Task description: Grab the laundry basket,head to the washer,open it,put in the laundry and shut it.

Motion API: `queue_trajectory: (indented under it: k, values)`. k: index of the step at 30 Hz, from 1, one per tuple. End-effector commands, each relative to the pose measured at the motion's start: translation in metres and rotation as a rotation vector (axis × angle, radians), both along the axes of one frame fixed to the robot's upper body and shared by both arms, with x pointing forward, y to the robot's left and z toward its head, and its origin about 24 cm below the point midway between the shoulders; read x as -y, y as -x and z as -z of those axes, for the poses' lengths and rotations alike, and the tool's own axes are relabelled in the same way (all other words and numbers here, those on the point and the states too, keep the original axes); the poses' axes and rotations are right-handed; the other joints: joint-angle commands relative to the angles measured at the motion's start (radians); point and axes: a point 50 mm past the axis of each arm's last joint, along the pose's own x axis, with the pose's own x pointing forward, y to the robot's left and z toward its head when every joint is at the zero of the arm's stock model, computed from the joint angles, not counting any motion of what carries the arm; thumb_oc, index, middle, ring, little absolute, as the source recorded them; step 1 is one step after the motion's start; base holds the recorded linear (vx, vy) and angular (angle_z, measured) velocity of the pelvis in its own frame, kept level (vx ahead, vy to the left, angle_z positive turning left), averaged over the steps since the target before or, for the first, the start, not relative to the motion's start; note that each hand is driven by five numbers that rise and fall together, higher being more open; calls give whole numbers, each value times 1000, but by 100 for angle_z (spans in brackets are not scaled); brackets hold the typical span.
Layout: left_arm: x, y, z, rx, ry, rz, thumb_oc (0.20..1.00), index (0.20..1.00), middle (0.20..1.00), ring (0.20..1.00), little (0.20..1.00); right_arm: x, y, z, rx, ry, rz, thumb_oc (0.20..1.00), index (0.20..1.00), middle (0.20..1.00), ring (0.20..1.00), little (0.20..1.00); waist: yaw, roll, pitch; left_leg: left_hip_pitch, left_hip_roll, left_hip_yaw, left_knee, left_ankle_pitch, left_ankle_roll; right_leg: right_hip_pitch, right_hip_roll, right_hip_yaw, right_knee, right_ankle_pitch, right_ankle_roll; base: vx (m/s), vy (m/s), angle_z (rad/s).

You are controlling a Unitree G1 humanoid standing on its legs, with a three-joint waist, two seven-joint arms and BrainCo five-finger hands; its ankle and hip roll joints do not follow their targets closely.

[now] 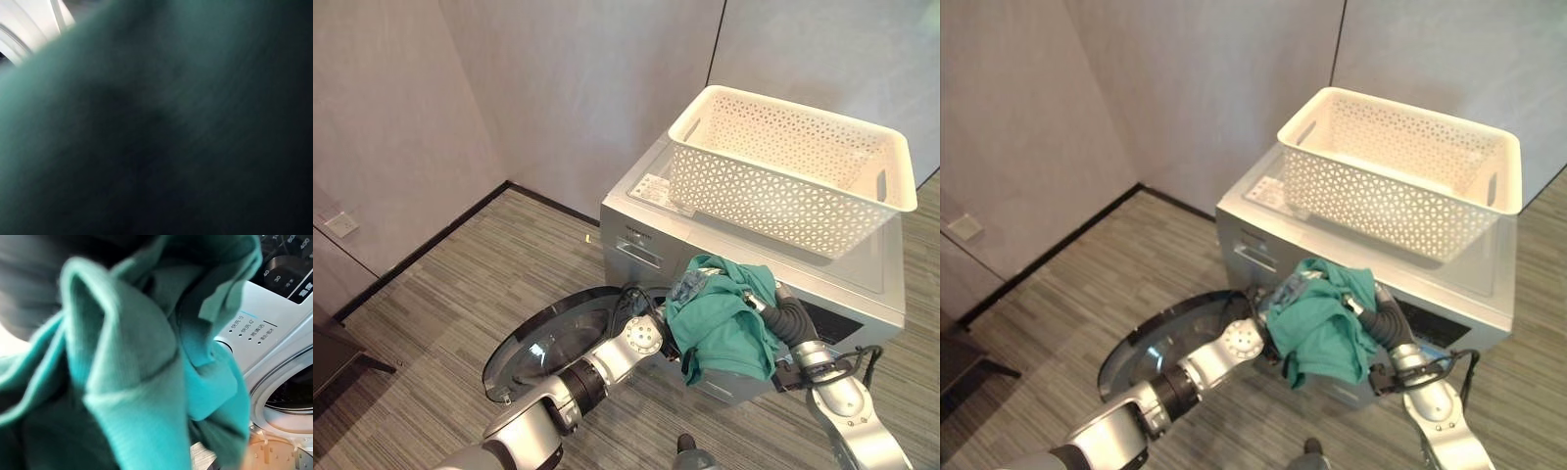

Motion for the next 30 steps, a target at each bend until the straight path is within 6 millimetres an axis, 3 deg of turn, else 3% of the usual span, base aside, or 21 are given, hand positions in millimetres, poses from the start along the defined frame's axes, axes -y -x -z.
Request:
queue_trajectory:
  k: [1, 2, 3, 4, 6, 9, 17, 21, 22, 27, 29, 30]
  values:
    - [14, -11, -30, 104, 113, -8, 200, 200, 200, 200, 200, 5, -9, -16, 107, -6, 12, 200, 200, 200, 200, 200, 38, 4, 1, 111, 81, 81, 13, -122, 4, -115, -41, 55, 84, -14, 37, -10, -11, -3]
    - [12, -12, -30, 107, 111, -17, 200, 200, 200, 200, 200, 5, -8, -16, 107, -1, 12, 272, 272, 272, 272, 272, 38, 3, 0, 111, 82, 82, 13, -122, 3, -115, -41, 54, 83, -14, 37, 0, 0, 0]
    - [10, -12, -29, 106, 113, -27, 200, 200, 200, 200, 200, 5, -7, -15, 105, 4, 11, 536, 536, 536, 536, 536, 38, 3, -1, 110, 83, 82, 13, -122, 3, -115, -40, 53, 83, -15, 37, 0, 0, 0]
    - [0, -17, -26, 109, 110, -74, 200, 200, 200, 200, 200, 10, -2, -8, 71, 23, 28, 1000, 1000, 1000, 1000, 1000, 37, 0, -2, 110, 86, 82, 13, -121, 3, -113, -37, 53, 90, -20, 35, 0, 0, 0]
    - [0, -17, -26, 109, 110, -74, 200, 200, 200, 200, 200, 10, -2, -8, 71, 22, 28, 1000, 1000, 1000, 1000, 1000, 37, 0, -3, 110, 86, 82, 13, -121, 3, -113, -37, 53, 90, -20, 35, 0, 0, 0]
    - [-20, -24, -17, 121, 77, -163, 200, 200, 200, 200, 200, 24, 9, 10, -8, 54, 94, 1000, 1000, 1000, 1000, 1000, 28, -7, -13, 112, 90, 88, 13, -121, 0, -112, -33, 49, 90, -21, 36, 0, 0, 0]
    - [-49, -27, -5, 130, 43, -231, 200, 200, 200, 200, 200, 49, 33, 47, -161, -20, 242, 1000, 1000, 1000, 1000, 1000, 11, -10, -15, 112, 91, 96, 13, -118, -4, -123, -32, 53, 98, -20, 40, 0, 0, 0]
    - [-65, -22, 10, 78, 36, -279, 200, 200, 200, 200, 200, 64, 50, 93, -340, -77, 394, 1000, 1000, 1000, 1000, 1000, 10, -11, -10, 114, 91, 107, 13, -117, -6, -131, -31, 61, 99, -16, 42, 0, 0, 0]
    - [-65, -22, 10, 78, 36, -279, 200, 200, 200, 200, 200, 64, 50, 93, -340, -77, 394, 1000, 1000, 1000, 1000, 1000, 10, -11, -10, 114, 91, 107, 13, -117, -6, -131, -31, 61, 99, -16, 42, 0, 0, 0]
    - [-74, -13, 26, -7, 55, -305, 200, 200, 200, 200, 200, 62, 67, 137, -539, -100, 474, 1000, 1000, 1000, 1000, 1000, 22, -7, 8, 107, 90, 107, 13, -112, -9, -140, -29, 64, 99, -14, 40, -1, 2, -4]
    - [-74, -12, 27, -14, 59, -307, 200, 200, 200, 200, 200, 61, 71, 144, -569, -112, 487, 1000, 1000, 1000, 1000, 1000, 23, -5, 12, 105, 89, 106, 13, -110, -9, -143, -30, 64, 99, -13, 40, -9, 4, -7]
    - [-77, -7, 32, -36, 67, -308, 200, 200, 200, 200, 200, 56, 86, 170, -694, -140, 533, 1000, 1000, 1000, 1000, 1000, 29, 0, 27, 94, 87, 102, 13, -106, -10, -151, -32, 62, 97, -10, 39, -24, 3, -5]
